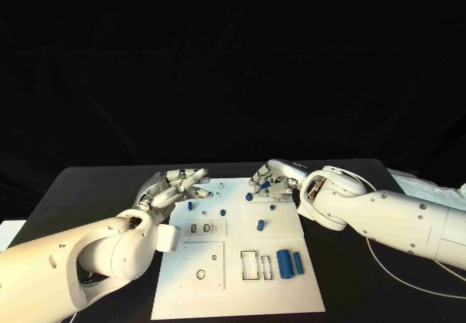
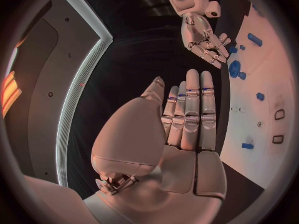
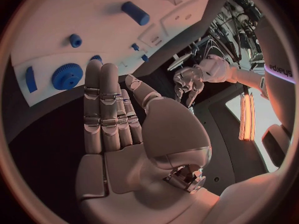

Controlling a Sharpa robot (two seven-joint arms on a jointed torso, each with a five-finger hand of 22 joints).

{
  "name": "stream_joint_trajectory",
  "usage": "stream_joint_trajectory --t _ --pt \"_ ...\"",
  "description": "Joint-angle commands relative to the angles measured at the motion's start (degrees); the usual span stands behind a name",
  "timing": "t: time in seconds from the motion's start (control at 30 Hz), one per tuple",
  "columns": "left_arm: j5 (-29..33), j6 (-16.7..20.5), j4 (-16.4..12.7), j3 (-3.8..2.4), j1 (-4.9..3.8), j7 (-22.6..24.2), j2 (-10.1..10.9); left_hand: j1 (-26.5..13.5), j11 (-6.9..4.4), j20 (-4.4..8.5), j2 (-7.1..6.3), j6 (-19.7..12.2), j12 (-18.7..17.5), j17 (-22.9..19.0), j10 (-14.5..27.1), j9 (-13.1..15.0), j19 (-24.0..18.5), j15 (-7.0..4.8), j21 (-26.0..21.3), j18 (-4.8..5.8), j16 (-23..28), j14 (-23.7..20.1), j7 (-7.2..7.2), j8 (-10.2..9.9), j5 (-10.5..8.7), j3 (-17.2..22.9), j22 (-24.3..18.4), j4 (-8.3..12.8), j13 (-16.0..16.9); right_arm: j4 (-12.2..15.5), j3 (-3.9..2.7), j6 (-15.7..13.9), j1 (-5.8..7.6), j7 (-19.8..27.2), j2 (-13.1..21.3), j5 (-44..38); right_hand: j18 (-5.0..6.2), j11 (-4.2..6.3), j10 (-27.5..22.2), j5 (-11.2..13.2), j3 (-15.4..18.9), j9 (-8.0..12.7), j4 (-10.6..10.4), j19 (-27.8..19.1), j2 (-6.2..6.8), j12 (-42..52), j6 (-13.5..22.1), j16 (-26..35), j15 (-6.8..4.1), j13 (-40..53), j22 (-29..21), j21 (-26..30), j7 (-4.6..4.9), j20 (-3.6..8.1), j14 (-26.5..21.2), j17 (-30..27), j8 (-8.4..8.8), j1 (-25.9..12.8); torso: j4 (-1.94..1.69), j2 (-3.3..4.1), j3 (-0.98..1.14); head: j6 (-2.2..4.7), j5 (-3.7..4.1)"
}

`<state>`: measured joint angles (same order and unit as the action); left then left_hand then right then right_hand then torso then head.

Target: Assemble the parts on the task board

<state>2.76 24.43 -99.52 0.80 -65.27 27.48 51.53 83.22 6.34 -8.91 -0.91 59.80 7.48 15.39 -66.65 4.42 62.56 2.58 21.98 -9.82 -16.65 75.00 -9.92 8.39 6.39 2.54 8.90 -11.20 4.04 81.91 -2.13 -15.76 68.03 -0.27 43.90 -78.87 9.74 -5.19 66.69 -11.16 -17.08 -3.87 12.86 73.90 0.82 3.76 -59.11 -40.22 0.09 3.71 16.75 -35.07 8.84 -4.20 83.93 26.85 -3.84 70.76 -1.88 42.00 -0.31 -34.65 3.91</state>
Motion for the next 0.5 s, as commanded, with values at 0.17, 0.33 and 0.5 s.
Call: stream_joint_trajectory --t 0.17,0.33,0.5 --pt "-0.91 -2.43 -1.42 -0.12 -0.82 -0.76 0.99 -0.52 0.21 -0.04 0.2 -0.05 -0.4 0.08 0.02 -0.09 0.06 0.18 0.1 -0.58 0.02 -0.05 -0.3 -0.42 -0.25 -0.33 -0.03 0.14 -0.09 0.65 -0.09 5.36 1.14 -9.26 -0.84 -17.69 0.59 0.4 0.1 0.97 -1.34 0.02 -2.75 -0.79 1.93 -0.15 -0.15 -15.73 -0.25 0.0 3.67 -5.62 -0.63 -0.28 2.65 16.52 0.15 -0.24 -0.82 1.81 -0.21 0.5 0.53" --pt "-0.99 -2.67 -1.79 -0.12 -1.08 -0.95 1.11 -0.55 0.23 -0.06 0.15 -0.09 -0.48 0.16 0.05 -0.11 0.04 0.2 0.09 -0.58 0.03 -0.08 -0.34 -0.47 -0.26 -0.38 -0.03 0.14 -0.09 0.85 -0.1 5.99 1.98 -11.26 -1.33 -20.31 0.62 0.34 -0.39 1.52 -2.2 0.03 -3.88 -1.96 2.71 -0.2 -0.26 -17.81 -0.09 -0.04 5.12 -7.72 -0.74 -0.43 1.95 18.35 0.16 0.21 -1.08 2.47 -0.32 0.87 0.77" --pt "-1.02 -2.76 -1.77 -0.12 -1.14 -1.16 0.89 -0.56 0.25 -0.06 0.14 -0.12 -0.53 0.21 0.08 -0.12 0.03 0.21 0.09 -0.58 0.04 -0.09 -0.36 -0.51 -0.26 -0.4 -0.04 0.15 -0.09 0.67 -0.1 6.61 2.59 -12.48 -1.72 -21.59 0.64 0.31 -0.71 2.19 -2.94 0.02 -4.71 -2.72 2.93 -0.17 -0.32 -19.46 -0.03 -0.03 5.96 -8.94 -0.83 -0.58 1.77 20.09 0.14 0.63 -1.22 3.03 -0.58 1.14 1.08"
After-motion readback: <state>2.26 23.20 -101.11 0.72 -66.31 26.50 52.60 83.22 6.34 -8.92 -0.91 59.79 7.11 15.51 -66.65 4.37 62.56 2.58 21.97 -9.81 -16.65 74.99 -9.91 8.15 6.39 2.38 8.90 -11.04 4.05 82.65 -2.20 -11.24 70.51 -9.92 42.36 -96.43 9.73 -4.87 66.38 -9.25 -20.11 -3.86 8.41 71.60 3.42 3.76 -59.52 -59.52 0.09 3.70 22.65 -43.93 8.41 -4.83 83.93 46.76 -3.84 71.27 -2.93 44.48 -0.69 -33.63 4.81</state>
